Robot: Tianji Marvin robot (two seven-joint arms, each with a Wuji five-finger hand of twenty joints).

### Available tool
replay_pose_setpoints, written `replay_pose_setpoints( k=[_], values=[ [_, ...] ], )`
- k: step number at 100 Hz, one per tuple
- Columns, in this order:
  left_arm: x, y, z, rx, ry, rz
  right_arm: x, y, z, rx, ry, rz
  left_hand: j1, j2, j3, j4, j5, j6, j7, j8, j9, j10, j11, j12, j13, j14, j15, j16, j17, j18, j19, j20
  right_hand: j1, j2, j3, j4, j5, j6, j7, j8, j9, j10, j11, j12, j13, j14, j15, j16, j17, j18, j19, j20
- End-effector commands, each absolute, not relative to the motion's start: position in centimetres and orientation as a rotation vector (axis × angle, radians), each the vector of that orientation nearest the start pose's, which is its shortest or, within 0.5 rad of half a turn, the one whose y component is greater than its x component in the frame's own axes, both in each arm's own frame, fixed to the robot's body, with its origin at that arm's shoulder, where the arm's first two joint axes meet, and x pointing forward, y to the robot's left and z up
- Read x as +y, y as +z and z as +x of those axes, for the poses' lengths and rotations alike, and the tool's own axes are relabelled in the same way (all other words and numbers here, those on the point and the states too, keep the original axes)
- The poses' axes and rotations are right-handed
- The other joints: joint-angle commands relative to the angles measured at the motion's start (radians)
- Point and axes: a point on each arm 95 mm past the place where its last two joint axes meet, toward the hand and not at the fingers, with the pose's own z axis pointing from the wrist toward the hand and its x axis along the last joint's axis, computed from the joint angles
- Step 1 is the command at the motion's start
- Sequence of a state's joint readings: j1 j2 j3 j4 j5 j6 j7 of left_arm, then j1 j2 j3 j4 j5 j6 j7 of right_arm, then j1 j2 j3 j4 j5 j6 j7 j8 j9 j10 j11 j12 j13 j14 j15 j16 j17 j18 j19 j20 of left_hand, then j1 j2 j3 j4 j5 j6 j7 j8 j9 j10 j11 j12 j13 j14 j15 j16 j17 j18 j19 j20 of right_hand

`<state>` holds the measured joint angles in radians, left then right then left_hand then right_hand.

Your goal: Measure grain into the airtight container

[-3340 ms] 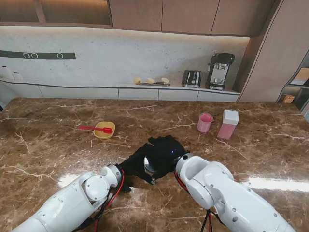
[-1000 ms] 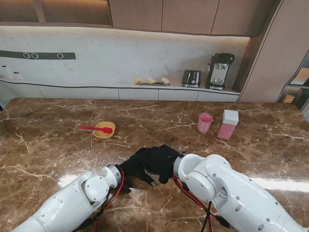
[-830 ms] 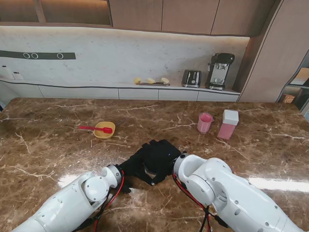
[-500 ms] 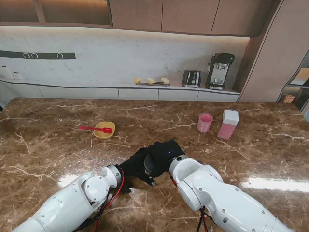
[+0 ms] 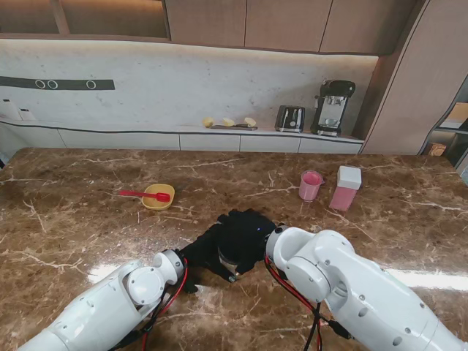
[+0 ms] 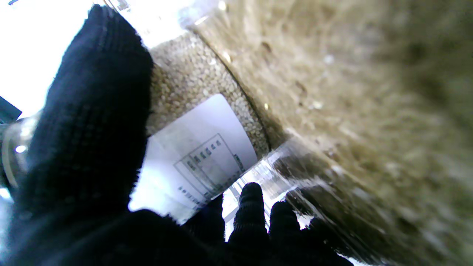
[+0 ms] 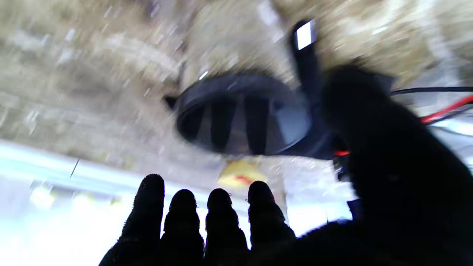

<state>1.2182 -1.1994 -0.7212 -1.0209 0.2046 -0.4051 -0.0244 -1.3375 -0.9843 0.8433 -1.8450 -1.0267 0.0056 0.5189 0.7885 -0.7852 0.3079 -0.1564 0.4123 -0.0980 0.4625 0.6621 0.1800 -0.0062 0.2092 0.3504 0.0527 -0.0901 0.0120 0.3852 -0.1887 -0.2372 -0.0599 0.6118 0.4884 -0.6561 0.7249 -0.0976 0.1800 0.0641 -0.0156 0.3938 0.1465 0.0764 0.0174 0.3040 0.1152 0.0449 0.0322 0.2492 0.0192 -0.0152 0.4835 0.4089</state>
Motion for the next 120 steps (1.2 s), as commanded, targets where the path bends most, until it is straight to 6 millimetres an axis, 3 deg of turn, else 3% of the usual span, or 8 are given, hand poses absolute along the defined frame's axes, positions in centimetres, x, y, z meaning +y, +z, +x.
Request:
replay_pose_setpoints(
  k=[1,25,40,49,57,82,91,120],
  values=[
    [-7.7,-47.0,38.9,1.751,-1.874,-1.938,11.7,-29.6,36.3,2.163,1.271,0.954,0.144,0.358,0.193,0.034,0.135,-0.177,0.229,0.092,0.016,-0.027,0.000,-0.003,0.063,0.149,0.091,0.039,0.100,0.381,0.266,0.066,-0.104,0.030,-0.102,0.048,-0.035,0.046,-0.005,-0.012,-0.011,0.016,0.009,0.021,-0.015,-0.005,0.020,0.019,0.013,-0.008,-0.007,0.039],
    [-7.5,-46.9,38.8,1.751,-1.868,-1.937,12.2,-30.2,36.6,2.040,1.164,0.930,0.147,0.358,0.191,0.034,0.136,-0.176,0.230,0.093,0.015,-0.025,0.000,-0.004,0.061,0.150,0.091,0.039,0.100,0.381,0.267,0.065,-0.283,0.022,0.001,0.032,0.049,0.097,0.263,0.311,0.153,0.004,0.283,0.247,0.355,0.012,0.381,0.279,0.344,0.029,0.373,0.238],
    [-7.6,-47.0,38.8,1.742,-1.871,-1.942,12.4,-30.5,36.9,2.019,1.211,0.947,0.148,0.360,0.189,0.035,0.135,-0.176,0.229,0.092,0.016,-0.024,0.000,-0.004,0.060,0.148,0.090,0.039,0.100,0.380,0.267,0.065,-0.042,0.050,-0.115,0.055,0.200,0.055,0.369,0.397,0.305,-0.026,0.476,0.389,0.549,-0.028,0.622,0.430,0.522,0.012,0.632,0.241],
    [-7.5,-47.0,38.8,1.745,-1.869,-1.941,12.3,-30.1,36.7,2.109,1.227,0.946,0.150,0.361,0.189,0.036,0.135,-0.177,0.229,0.092,0.015,-0.012,-0.001,-0.004,0.060,0.149,0.090,0.038,0.100,0.380,0.266,0.064,0.080,-0.042,0.350,0.022,0.221,0.010,0.311,0.356,0.295,-0.041,0.397,0.321,0.479,0.001,0.439,0.309,0.429,0.048,0.477,0.136],
    [-7.5,-47.0,38.8,1.747,-1.867,-1.939,11.8,-29.7,36.5,2.238,1.226,0.961,0.149,0.361,0.188,0.036,0.135,-0.178,0.229,0.092,0.016,-0.023,-0.002,-0.005,0.059,0.149,0.090,0.038,0.099,0.381,0.265,0.063,0.165,-0.076,0.428,0.005,0.136,-0.039,0.115,0.222,0.170,-0.034,0.186,0.137,0.182,0.059,0.119,0.066,0.183,0.040,0.139,-0.001],
    [-7.4,-47.0,38.6,1.745,-1.863,-1.940,11.4,-29.5,36.3,2.239,1.251,0.981,0.148,0.360,0.191,0.036,0.135,-0.178,0.227,0.093,0.016,-0.025,-0.003,-0.005,0.060,0.148,0.090,0.038,0.100,0.380,0.264,0.063,-0.053,0.029,-0.107,0.028,-0.035,0.010,-0.012,0.002,-0.016,0.021,-0.009,-0.011,-0.037,0.055,-0.002,-0.043,0.023,0.009,-0.037,-0.039],
    [-7.4,-47.0,38.6,1.746,-1.860,-1.940,11.7,-29.7,36.5,2.116,1.229,0.942,0.148,0.361,0.192,0.036,0.135,-0.178,0.228,0.093,0.018,-0.026,-0.002,-0.004,0.061,0.148,0.090,0.038,0.100,0.380,0.264,0.064,-0.177,0.066,-0.080,0.048,-0.032,0.090,0.086,0.215,0.061,0.034,0.082,0.049,0.110,0.069,0.105,0.017,0.132,0.035,0.075,0.021],
    [-7.3,-47.0,38.6,1.750,-1.857,-1.939,12.2,-30.4,37.1,2.010,1.158,0.955,0.147,0.359,0.191,0.034,0.137,-0.179,0.229,0.095,0.014,-0.020,-0.002,-0.004,0.060,0.149,0.090,0.038,0.099,0.382,0.265,0.064,-0.142,0.049,-0.091,0.042,0.229,0.047,0.380,0.366,0.330,-0.016,0.457,0.351,0.580,0.003,0.590,0.400,0.553,0.032,0.597,0.209]
  ],
)
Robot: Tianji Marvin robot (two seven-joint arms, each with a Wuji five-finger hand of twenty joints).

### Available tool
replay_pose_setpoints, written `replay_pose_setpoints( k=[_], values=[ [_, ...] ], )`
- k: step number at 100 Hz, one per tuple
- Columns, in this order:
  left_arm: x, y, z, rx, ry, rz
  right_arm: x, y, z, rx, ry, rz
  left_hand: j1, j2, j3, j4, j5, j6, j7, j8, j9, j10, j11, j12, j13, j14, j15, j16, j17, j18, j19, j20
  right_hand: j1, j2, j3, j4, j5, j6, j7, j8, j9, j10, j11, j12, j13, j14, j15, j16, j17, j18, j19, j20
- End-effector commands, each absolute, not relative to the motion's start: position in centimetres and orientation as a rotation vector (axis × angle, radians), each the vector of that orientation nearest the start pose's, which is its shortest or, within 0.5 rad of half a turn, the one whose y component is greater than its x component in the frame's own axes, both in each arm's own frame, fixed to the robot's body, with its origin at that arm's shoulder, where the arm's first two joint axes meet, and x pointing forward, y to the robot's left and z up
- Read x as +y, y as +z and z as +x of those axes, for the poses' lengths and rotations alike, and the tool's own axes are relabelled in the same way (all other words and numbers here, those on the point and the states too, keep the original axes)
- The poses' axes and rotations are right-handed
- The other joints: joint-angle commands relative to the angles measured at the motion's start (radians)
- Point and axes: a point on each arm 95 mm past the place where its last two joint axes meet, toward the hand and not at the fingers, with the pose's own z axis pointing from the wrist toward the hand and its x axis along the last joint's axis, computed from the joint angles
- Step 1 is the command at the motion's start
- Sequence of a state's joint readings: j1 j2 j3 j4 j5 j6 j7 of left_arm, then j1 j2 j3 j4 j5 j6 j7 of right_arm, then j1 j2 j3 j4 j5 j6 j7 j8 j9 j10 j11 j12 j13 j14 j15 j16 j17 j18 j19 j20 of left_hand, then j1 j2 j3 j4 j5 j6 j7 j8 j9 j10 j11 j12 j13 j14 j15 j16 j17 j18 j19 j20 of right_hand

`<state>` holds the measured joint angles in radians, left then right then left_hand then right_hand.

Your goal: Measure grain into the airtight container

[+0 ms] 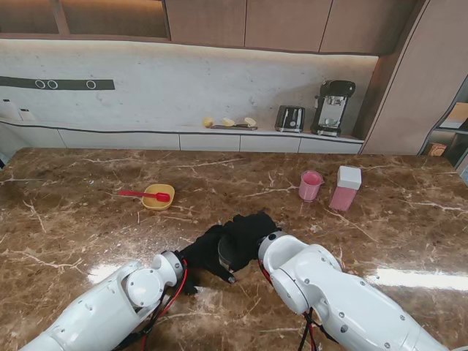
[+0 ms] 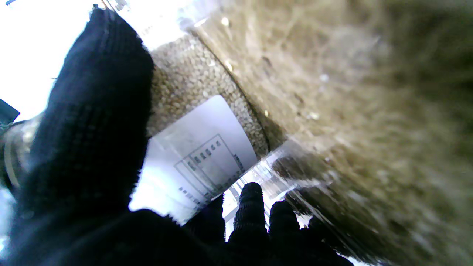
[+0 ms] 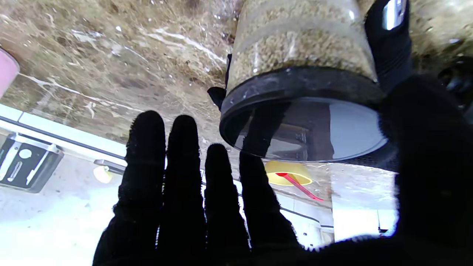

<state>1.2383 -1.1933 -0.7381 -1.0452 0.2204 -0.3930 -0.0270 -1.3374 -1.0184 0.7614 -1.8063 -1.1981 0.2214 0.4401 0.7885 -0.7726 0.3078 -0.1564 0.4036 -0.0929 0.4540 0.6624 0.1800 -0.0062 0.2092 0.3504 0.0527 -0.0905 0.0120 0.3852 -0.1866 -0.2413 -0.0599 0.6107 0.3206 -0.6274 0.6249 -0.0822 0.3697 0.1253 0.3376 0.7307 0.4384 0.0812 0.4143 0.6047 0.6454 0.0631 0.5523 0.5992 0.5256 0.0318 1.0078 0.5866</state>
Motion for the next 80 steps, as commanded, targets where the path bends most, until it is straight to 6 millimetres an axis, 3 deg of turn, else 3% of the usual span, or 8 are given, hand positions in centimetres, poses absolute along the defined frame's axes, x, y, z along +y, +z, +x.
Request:
replay_pose_setpoints(
  k=[1,5,15,26,38,57,62,80],
  values=[
    [-7.3,-47.0,38.6,1.750,-1.857,-1.939,12.2,-30.4,37.1,2.011,1.160,0.956,0.146,0.346,0.190,0.034,0.145,-0.184,0.237,0.095,0.015,-0.023,-0.002,-0.004,0.061,0.149,0.090,0.038,0.097,0.386,0.264,0.065,0.044,0.016,0.011,0.027,0.060,-0.019,0.039,0.037,0.056,-0.023,0.075,0.060,0.066,-0.021,0.089,0.060,0.058,-0.017,0.085,0.032],
    [-7.3,-47.0,38.6,1.750,-1.858,-1.939,12.2,-30.4,37.1,2.017,1.174,0.966,0.148,0.347,0.191,0.035,0.145,-0.183,0.237,0.094,0.013,-0.016,-0.002,-0.004,0.060,0.149,0.090,0.038,0.097,0.386,0.264,0.065,0.113,0.007,0.033,0.034,0.101,-0.030,0.060,0.048,0.101,-0.031,0.103,0.077,0.108,-0.033,0.121,0.075,0.093,-0.024,0.112,0.033],
    [-7.3,-47.0,38.5,1.751,-1.858,-1.940,12.2,-30.1,36.9,2.069,1.234,0.976,0.149,0.348,0.190,0.035,0.144,-0.184,0.238,0.095,0.014,-0.026,-0.001,-0.004,0.061,0.147,0.090,0.038,0.097,0.385,0.264,0.064,0.274,-0.078,0.484,-0.003,0.124,-0.064,0.053,0.053,0.110,-0.052,0.081,0.070,0.092,-0.041,0.052,0.030,0.074,-0.025,0.065,-0.049],
    [-7.3,-47.0,38.5,1.751,-1.859,-1.940,11.7,-29.5,36.5,2.218,1.261,0.995,0.150,0.348,0.191,0.035,0.144,-0.183,0.238,0.095,0.012,-0.016,-0.001,-0.004,0.060,0.148,0.090,0.038,0.097,0.385,0.263,0.064,0.431,-0.059,0.587,-0.014,-0.015,-0.138,-0.166,-0.069,-0.097,-0.064,-0.154,-0.120,-0.276,-0.015,-0.338,-0.232,-0.235,-0.032,-0.320,-0.175],
    [-7.3,-47.0,38.5,1.750,-1.858,-1.940,11.2,-29.1,36.4,2.297,1.263,1.012,0.150,0.348,0.190,0.035,0.143,-0.181,0.237,0.094,0.012,-0.025,-0.001,-0.004,0.060,0.149,0.090,0.038,0.097,0.386,0.263,0.064,0.303,-0.122,0.510,-0.010,-0.165,-0.235,-0.343,-0.171,-0.292,-0.045,-0.315,-0.252,-0.543,-0.039,-0.467,-0.332,-0.451,-0.062,-0.501,-0.190],
    [-7.3,-47.0,38.5,1.746,-1.857,-1.940,11.5,-29.4,36.6,2.207,1.267,0.990,0.150,0.349,0.189,0.035,0.142,-0.181,0.237,0.093,0.009,-0.007,-0.001,-0.004,0.061,0.148,0.091,0.038,0.098,0.385,0.263,0.065,0.073,0.011,-0.010,0.017,-0.236,-0.053,-0.339,-0.161,-0.297,0.000,-0.359,-0.244,-0.506,-0.006,-0.448,-0.321,-0.430,-0.047,-0.504,-0.128],
    [-7.3,-46.9,38.5,1.745,-1.856,-1.939,11.6,-29.6,36.6,2.161,1.240,0.977,0.150,0.349,0.189,0.036,0.142,-0.181,0.237,0.093,0.009,-0.016,-0.001,-0.005,0.060,0.149,0.090,0.038,0.098,0.386,0.264,0.065,-0.035,0.019,0.022,0.027,-0.225,0.003,-0.282,-0.074,-0.255,0.011,-0.303,-0.204,-0.412,0.008,-0.381,-0.267,-0.362,-0.032,-0.432,-0.089],
    [-7.2,-47.0,38.5,1.743,-1.855,-1.940,12.2,-30.1,36.9,2.080,1.150,0.991,0.149,0.348,0.190,0.036,0.143,-0.183,0.237,0.093,0.009,-0.020,-0.002,-0.005,0.060,0.148,0.091,0.038,0.098,0.386,0.264,0.065,-0.099,-0.002,0.070,0.012,-0.144,0.015,-0.153,-0.017,-0.163,0.007,-0.153,-0.079,-0.140,0.025,-0.134,-0.072,-0.077,0.064,-0.110,0.042]
  ],
)
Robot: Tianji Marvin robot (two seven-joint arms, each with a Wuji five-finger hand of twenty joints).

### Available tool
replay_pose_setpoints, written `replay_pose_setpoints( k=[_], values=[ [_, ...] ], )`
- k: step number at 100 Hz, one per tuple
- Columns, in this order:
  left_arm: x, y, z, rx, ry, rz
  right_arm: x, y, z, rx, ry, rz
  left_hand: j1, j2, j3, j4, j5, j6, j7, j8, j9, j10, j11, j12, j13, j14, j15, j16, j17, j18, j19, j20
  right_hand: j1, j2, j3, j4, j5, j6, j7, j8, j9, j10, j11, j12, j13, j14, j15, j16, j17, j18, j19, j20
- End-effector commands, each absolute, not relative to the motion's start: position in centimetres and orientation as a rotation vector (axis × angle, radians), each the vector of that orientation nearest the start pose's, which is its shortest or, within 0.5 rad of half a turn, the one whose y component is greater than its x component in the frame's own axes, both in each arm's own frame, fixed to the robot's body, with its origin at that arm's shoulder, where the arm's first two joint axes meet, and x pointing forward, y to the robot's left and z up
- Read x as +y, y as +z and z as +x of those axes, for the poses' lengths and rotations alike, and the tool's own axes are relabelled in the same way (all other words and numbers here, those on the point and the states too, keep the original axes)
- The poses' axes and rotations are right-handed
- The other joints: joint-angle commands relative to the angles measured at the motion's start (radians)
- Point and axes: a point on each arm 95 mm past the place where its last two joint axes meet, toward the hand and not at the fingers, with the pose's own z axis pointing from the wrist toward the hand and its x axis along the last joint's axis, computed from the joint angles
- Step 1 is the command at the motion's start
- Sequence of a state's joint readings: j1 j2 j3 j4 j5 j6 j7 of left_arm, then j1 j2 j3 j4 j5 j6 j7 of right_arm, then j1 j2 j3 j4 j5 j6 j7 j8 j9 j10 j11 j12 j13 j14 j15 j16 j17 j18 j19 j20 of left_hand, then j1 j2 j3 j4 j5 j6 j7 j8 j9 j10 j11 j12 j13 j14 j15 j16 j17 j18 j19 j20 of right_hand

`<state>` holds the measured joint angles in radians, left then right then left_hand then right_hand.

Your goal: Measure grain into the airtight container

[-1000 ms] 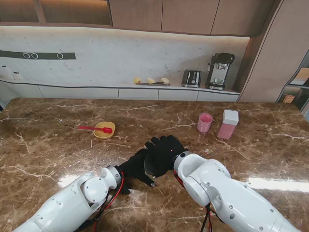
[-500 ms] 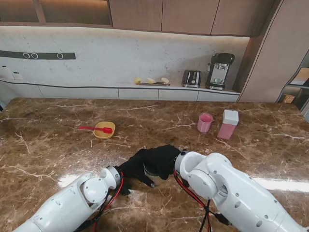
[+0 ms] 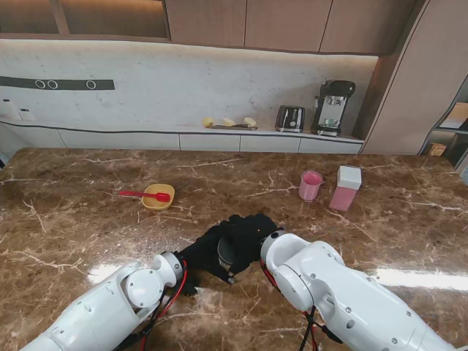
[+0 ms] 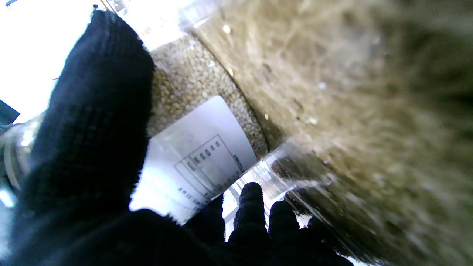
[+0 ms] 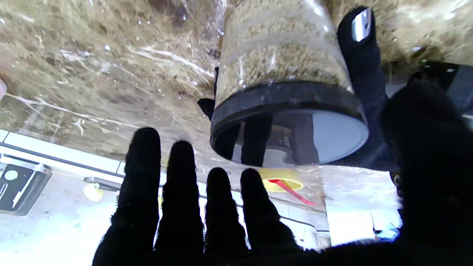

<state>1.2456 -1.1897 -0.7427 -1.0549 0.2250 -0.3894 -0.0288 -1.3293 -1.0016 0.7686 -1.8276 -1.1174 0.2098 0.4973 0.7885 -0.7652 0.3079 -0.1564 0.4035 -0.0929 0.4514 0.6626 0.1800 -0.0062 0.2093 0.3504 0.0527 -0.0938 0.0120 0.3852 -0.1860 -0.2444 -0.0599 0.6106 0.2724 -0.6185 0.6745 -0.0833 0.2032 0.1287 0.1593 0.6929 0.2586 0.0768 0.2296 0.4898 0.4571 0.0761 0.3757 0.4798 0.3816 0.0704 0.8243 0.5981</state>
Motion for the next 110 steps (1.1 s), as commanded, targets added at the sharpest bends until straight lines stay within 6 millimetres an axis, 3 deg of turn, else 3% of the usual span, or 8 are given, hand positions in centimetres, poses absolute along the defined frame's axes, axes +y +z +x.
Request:
replay_pose_setpoints(
  k=[1,15,29,41,43,57,91,110],
  values=[
    [-7.2,-47.0,38.5,1.743,-1.855,-1.940,12.3,-30.1,36.9,2.077,1.145,0.991,0.148,0.341,0.190,0.035,0.143,-0.183,0.239,0.093,0.008,-0.013,-0.002,-0.005,0.060,0.150,0.091,0.038,0.097,0.390,0.264,0.065,-0.051,-0.011,0.022,0.013,0.026,0.012,0.033,0.024,0.021,0.010,0.042,0.044,0.058,0.010,0.057,0.058,0.081,0.022,0.088,0.030],
    [-7.3,-47.0,38.5,1.746,-1.857,-1.941,12.6,-30.6,37.2,2.037,1.132,0.971,0.148,0.340,0.192,0.035,0.144,-0.182,0.240,0.093,0.006,-0.008,-0.006,-0.007,0.058,0.151,0.090,0.038,0.097,0.389,0.264,0.065,-0.024,-0.015,0.011,0.015,0.121,-0.009,0.126,0.065,0.129,-0.020,0.189,0.145,0.206,-0.031,0.246,0.175,0.243,-0.049,0.275,-0.011],
    [-7.3,-46.9,38.5,1.750,-1.857,-1.943,12.8,-30.7,37.3,2.036,1.183,0.968,0.147,0.340,0.192,0.034,0.144,-0.183,0.241,0.094,0.007,-0.014,-0.007,-0.006,0.057,0.151,0.090,0.038,0.096,0.389,0.262,0.064,0.209,-0.038,-0.037,0.031,0.260,-0.043,0.203,0.086,0.277,-0.037,0.299,0.201,0.318,-0.064,0.365,0.216,0.341,-0.087,0.360,-0.072],
    [-7.3,-46.9,38.5,1.750,-1.857,-1.944,12.9,-30.5,37.2,2.068,1.258,0.958,0.148,0.340,0.193,0.034,0.145,-0.185,0.243,0.095,0.010,-0.026,-0.004,-0.005,0.058,0.152,0.090,0.038,0.097,0.389,0.262,0.064,0.282,-0.087,0.326,-0.014,0.291,-0.081,0.216,0.072,0.297,-0.055,0.263,0.152,0.305,-0.059,0.280,0.157,0.313,-0.066,0.287,-0.143],
    [-7.3,-46.9,38.5,1.749,-1.857,-1.944,12.8,-30.5,37.1,2.076,1.264,0.953,0.149,0.339,0.193,0.035,0.145,-0.184,0.243,0.096,0.008,-0.011,-0.005,-0.005,0.058,0.152,0.090,0.038,0.097,0.389,0.262,0.064,0.290,-0.089,0.355,-0.016,0.289,-0.085,0.212,0.069,0.294,-0.058,0.256,0.146,0.295,-0.059,0.262,0.149,0.300,-0.061,0.268,-0.150],
    [-7.3,-46.9,38.5,1.751,-1.853,-1.944,12.5,-30.0,36.9,2.129,1.304,0.960,0.149,0.340,0.193,0.034,0.144,-0.182,0.244,0.096,0.009,-0.025,-0.003,-0.005,0.058,0.151,0.090,0.038,0.097,0.389,0.262,0.065,0.351,-0.122,0.486,-0.020,0.273,-0.103,0.167,0.038,0.251,-0.065,0.169,0.082,0.213,-0.054,0.126,0.086,0.208,-0.041,0.158,-0.169],
    [-7.3,-46.9,38.4,1.751,-1.850,-1.946,11.0,-29.0,36.6,2.005,1.447,0.957,0.151,0.341,0.190,0.035,0.143,-0.181,0.244,0.096,0.009,-0.008,-0.002,-0.005,0.058,0.151,0.090,0.038,0.097,0.388,0.262,0.065,0.317,-0.115,0.456,-0.031,0.275,-0.097,0.164,0.033,0.249,-0.070,0.163,0.074,0.189,-0.063,0.104,0.079,0.179,-0.045,0.117,-0.148],
    [-7.2,-46.9,38.4,1.751,-1.849,-1.944,8.5,-27.8,36.3,1.900,1.411,0.982,0.149,0.341,0.187,0.035,0.142,-0.180,0.243,0.095,0.009,-0.007,-0.001,-0.004,0.058,0.152,0.091,0.039,0.097,0.388,0.263,0.065,0.304,-0.107,0.442,-0.030,0.266,-0.087,0.164,0.034,0.247,-0.068,0.171,0.081,0.185,-0.062,0.115,0.086,0.177,-0.049,0.119,-0.142]
  ],
)
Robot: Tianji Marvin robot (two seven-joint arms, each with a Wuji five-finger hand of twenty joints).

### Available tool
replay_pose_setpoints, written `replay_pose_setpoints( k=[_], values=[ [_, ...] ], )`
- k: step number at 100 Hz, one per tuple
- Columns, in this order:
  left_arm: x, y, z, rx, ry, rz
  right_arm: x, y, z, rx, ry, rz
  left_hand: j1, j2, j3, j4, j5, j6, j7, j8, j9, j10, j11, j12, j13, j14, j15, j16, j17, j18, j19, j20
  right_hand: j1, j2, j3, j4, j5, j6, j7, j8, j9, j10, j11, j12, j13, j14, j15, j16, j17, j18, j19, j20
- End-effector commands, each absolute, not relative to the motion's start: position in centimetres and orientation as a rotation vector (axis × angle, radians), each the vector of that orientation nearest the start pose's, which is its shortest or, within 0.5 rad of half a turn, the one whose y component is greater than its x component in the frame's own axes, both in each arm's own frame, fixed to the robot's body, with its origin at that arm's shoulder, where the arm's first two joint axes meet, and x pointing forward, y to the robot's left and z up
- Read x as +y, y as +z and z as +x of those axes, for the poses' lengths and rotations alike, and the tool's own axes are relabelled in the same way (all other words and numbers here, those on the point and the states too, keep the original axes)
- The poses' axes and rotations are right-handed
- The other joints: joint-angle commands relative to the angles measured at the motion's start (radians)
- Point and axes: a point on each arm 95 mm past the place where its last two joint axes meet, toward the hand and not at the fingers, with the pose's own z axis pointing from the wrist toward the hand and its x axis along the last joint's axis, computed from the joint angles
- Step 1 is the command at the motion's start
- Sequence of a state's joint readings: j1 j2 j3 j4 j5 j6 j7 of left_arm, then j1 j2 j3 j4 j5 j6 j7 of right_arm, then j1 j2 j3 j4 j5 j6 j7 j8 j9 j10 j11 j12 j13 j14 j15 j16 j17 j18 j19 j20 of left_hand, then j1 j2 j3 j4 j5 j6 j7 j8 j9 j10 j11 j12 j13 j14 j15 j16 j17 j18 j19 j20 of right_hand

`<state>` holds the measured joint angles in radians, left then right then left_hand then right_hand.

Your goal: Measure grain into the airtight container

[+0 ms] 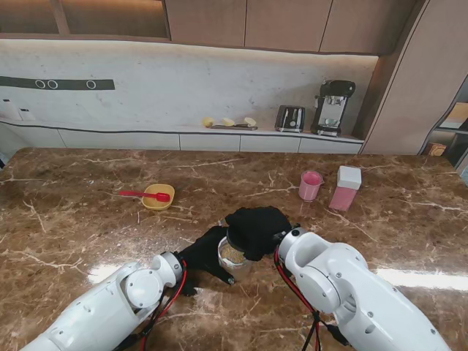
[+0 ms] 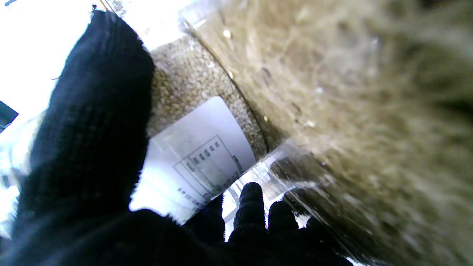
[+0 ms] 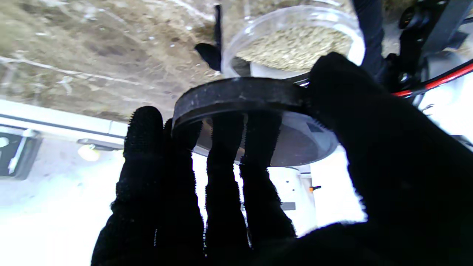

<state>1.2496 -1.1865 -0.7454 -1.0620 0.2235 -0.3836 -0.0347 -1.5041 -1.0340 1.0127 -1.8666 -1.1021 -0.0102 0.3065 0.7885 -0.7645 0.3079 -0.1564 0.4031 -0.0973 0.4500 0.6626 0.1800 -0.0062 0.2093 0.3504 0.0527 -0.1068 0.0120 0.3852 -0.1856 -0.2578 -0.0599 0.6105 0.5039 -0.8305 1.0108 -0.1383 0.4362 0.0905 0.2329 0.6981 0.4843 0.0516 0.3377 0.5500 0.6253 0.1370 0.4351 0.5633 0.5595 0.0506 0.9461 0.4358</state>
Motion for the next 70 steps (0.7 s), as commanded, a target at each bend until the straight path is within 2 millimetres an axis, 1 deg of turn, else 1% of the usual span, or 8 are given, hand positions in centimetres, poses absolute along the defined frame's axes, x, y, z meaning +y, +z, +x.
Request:
replay_pose_setpoints(
  k=[1,22,28,31,38,47,49,70],
  values=[
    [-7.2,-46.9,38.4,1.751,-1.849,-1.944,8.4,-27.8,36.3,1.896,1.406,0.985,0.150,0.341,0.188,0.036,0.142,-0.175,0.244,0.095,0.009,-0.006,-0.001,-0.004,0.059,0.165,0.091,0.039,0.097,0.402,0.263,0.065,0.072,0.105,0.104,0.024,0.034,-0.048,0.091,0.029,0.022,-0.042,0.063,0.021,0.016,-0.122,0.056,0.003,-0.001,-0.029,-0.003,0.020],
    [-7.2,-46.9,38.3,1.755,-1.851,-1.939,4.8,-28.8,35.5,1.802,1.266,1.053,0.147,0.341,0.185,0.036,0.141,-0.176,0.241,0.093,0.010,-0.006,-0.002,-0.005,0.059,0.166,0.091,0.038,0.096,0.402,0.261,0.064,0.047,0.117,0.072,0.028,0.024,-0.035,0.085,0.027,0.019,-0.036,0.061,0.024,0.009,-0.123,0.066,0.010,-0.011,-0.041,-0.008,0.026],
    [-7.1,-47.0,38.3,1.753,-1.851,-1.942,3.8,-29.5,35.2,1.782,1.218,1.072,0.147,0.342,0.185,0.036,0.140,-0.177,0.240,0.093,0.013,-0.020,-0.002,-0.005,0.058,0.165,0.090,0.038,0.096,0.402,0.260,0.064,0.047,0.118,0.067,0.029,0.025,-0.035,0.085,0.028,0.021,-0.037,0.062,0.026,0.008,-0.124,0.069,0.012,-0.013,-0.042,-0.009,0.027],
    [-7.1,-47.0,38.3,1.754,-1.848,-1.940,3.3,-29.9,35.1,1.774,1.191,1.079,0.147,0.342,0.186,0.036,0.139,-0.176,0.239,0.092,0.010,-0.006,-0.003,-0.005,0.059,0.166,0.090,0.038,0.096,0.402,0.260,0.064,0.046,0.118,0.065,0.029,0.024,-0.035,0.085,0.027,0.022,-0.037,0.064,0.028,0.007,-0.125,0.071,0.013,-0.014,-0.044,-0.009,0.028],
    [-7.0,-47.0,38.2,1.758,-1.843,-1.937,2.2,-30.9,34.6,1.758,1.132,1.106,0.145,0.343,0.186,0.037,0.137,-0.176,0.237,0.091,0.012,-0.021,-0.003,-0.005,0.058,0.166,0.090,0.038,0.096,0.403,0.260,0.064,0.045,0.120,0.062,0.031,0.022,-0.033,0.084,0.028,0.020,-0.037,0.065,0.030,0.004,-0.125,0.074,0.015,-0.016,-0.046,-0.010,0.030],
    [-7.0,-47.1,38.2,1.760,-1.839,-1.933,1.1,-32.3,34.1,1.742,1.063,1.138,0.143,0.344,0.189,0.037,0.133,-0.173,0.233,0.089,0.012,-0.009,-0.004,-0.005,0.058,0.165,0.090,0.038,0.096,0.402,0.259,0.064,0.043,0.121,0.058,0.032,0.023,-0.032,0.084,0.028,0.020,-0.037,0.067,0.032,0.003,-0.126,0.078,0.017,-0.017,-0.049,-0.009,0.033],
    [-7.0,-47.1,38.2,1.760,-1.837,-1.932,0.8,-32.7,34.0,1.739,1.047,1.144,0.142,0.345,0.189,0.037,0.132,-0.174,0.232,0.089,0.014,-0.022,-0.003,-0.005,0.059,0.165,0.090,0.038,0.096,0.402,0.259,0.064,0.043,0.120,0.057,0.032,0.022,-0.032,0.084,0.028,0.019,-0.037,0.067,0.033,0.003,-0.126,0.078,0.017,-0.017,-0.050,-0.009,0.033],
    [-6.9,-47.0,38.1,1.769,-1.829,-1.927,-0.7,-35.6,33.3,1.704,0.934,1.208,0.135,0.345,0.196,0.036,0.126,-0.171,0.226,0.088,0.013,-0.017,-0.004,-0.005,0.059,0.165,0.090,0.037,0.096,0.401,0.258,0.065,0.037,0.120,0.048,0.032,0.014,-0.026,0.082,0.028,0.007,-0.034,0.070,0.038,-0.007,-0.129,0.085,0.020,-0.026,-0.054,-0.013,0.038]
  ],
)
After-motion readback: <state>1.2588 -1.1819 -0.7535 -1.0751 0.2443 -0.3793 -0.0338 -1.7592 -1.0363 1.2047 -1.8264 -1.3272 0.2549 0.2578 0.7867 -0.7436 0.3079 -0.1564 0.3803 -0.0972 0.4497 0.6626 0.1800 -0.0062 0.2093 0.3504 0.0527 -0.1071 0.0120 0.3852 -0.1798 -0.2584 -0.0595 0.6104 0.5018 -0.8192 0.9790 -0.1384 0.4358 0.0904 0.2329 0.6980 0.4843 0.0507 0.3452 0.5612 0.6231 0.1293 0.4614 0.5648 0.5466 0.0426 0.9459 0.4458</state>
